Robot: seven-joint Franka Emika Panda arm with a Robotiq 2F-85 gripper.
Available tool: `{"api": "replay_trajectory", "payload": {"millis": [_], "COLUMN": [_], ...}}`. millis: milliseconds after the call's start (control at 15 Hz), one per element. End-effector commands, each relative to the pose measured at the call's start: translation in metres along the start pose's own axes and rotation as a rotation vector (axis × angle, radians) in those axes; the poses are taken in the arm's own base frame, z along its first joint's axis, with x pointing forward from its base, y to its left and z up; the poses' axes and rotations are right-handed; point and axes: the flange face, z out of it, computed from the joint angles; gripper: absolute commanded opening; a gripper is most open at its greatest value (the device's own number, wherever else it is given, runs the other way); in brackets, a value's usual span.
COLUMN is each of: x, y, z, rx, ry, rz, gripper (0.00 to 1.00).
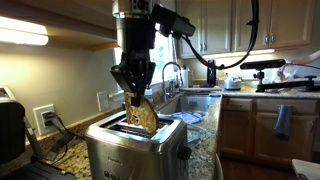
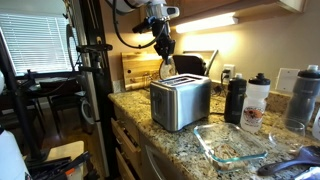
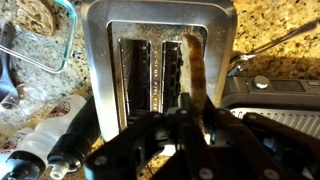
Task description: Pick up one slice of bread from the glass bowl and put it in the toaster.
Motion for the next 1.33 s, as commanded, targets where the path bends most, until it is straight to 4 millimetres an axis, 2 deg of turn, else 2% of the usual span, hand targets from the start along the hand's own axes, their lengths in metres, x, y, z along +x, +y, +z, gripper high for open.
{"api": "replay_trajectory", "payload": {"millis": [0, 533, 1267], "x": [0.001, 0.017, 0.049], "y": [0.005, 0.02, 0.023], "z": [0.003, 0.014, 0.027], "rx": [-0.032, -0.061, -0.037], "ry": [0.006, -0.003, -0.018], "rz": [0.013, 0.026, 0.056], "gripper": [0.07, 0.07, 0.07]}}
